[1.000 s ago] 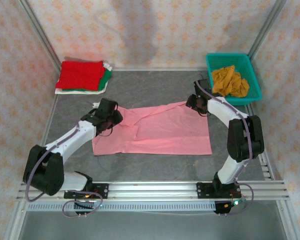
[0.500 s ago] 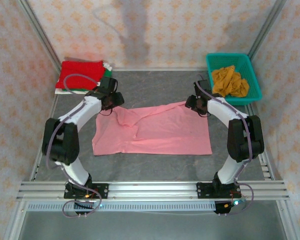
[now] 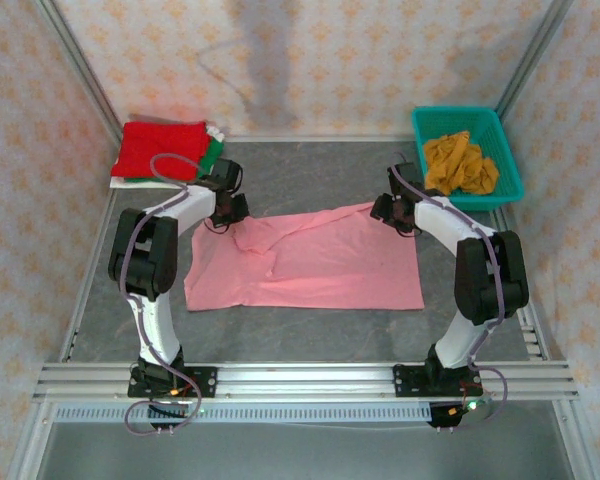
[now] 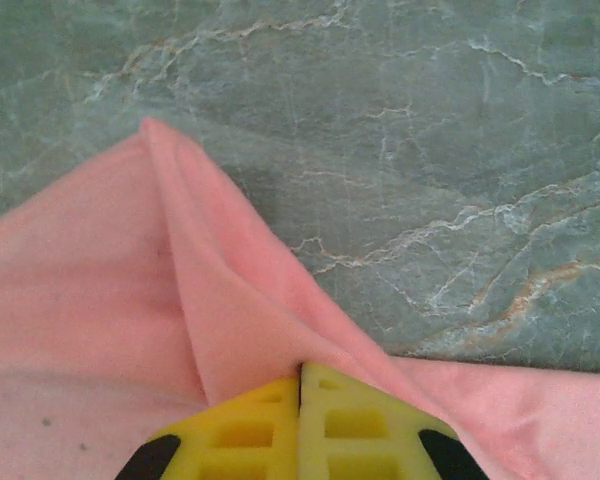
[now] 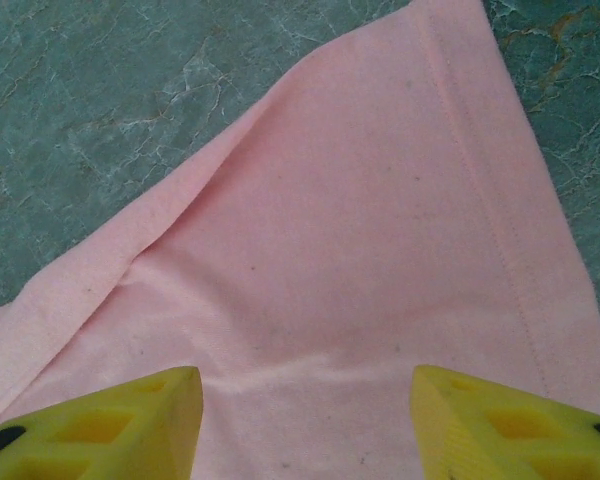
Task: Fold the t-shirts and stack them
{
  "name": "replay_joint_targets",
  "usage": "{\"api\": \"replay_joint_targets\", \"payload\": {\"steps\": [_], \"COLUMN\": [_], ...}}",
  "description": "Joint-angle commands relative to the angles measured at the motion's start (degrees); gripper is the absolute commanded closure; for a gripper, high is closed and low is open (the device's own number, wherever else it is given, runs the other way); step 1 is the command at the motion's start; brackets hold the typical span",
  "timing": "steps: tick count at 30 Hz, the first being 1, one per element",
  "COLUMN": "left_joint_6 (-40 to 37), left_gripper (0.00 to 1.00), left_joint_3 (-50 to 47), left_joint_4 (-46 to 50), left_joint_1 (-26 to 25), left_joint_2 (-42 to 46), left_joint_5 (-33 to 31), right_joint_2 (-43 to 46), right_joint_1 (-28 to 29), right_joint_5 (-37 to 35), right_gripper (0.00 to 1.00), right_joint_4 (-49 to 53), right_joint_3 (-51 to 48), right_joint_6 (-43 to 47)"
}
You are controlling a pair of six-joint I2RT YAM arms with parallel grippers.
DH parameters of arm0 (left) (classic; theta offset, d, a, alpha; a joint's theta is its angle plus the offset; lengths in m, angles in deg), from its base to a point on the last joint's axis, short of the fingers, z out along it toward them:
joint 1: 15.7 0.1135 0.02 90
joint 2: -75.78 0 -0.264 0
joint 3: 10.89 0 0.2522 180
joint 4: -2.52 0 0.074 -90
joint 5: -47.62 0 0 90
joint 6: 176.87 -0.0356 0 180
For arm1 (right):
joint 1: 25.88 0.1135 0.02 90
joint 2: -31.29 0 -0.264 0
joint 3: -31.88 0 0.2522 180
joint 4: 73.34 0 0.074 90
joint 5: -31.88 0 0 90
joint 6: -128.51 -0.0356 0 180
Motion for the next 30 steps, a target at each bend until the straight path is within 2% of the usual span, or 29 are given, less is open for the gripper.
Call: {"api": "replay_joint_targets", "payload": {"steps": [1,7,13,18,24,25,26,27,30], "left_joint_6": [0.64,3.31,10.01,12.21,10.18,9.34,8.50,7.32,5.30], "left_gripper": [1.00,1.00,1.00,1.00,1.00,0.95,0.83,0.76,0.84], "left_joint_3": [-1.62,-8.72,-18.09,-24.81,-26.81,-26.28,-25.57,-24.34,-21.31], "left_joint_4": [1.17,1.22,1.96,2.71,0.31,-0.35,-0.70,-1.06,-2.62], "left_joint_1": [0.02,0.13,0.79,2.69,5.38,5.61,5.63,5.67,5.63], "left_joint_2": [5.64,15.36,25.45,32.80,33.10,32.51,31.77,30.88,27.68], "left_joint_5": [-2.18,-4.40,-6.14,-5.25,-3.37,-3.15,-3.32,-3.33,-2.82], "right_joint_2": [1.55,1.46,0.81,-0.88,-4.79,-5.19,-5.21,-5.13,-4.69], "right_joint_1": [0.14,0.14,0.13,0.15,0.09,0.09,0.11,0.14,0.09], "right_joint_5": [-0.72,-1.00,-1.78,-4.13,-1.57,-0.78,-0.20,0.10,-0.20], "right_gripper": [0.43,0.43,0.42,0.42,0.41,0.41,0.41,0.41,0.41], "right_joint_4": [0.91,0.69,0.16,1.96,3.10,2.86,2.44,2.11,1.96], "right_joint_3": [1.31,0.87,0.73,3.60,8.32,8.44,8.18,7.96,6.91], "right_joint_6": [0.84,0.84,0.64,2.31,2.62,2.30,2.18,2.07,1.97]}}
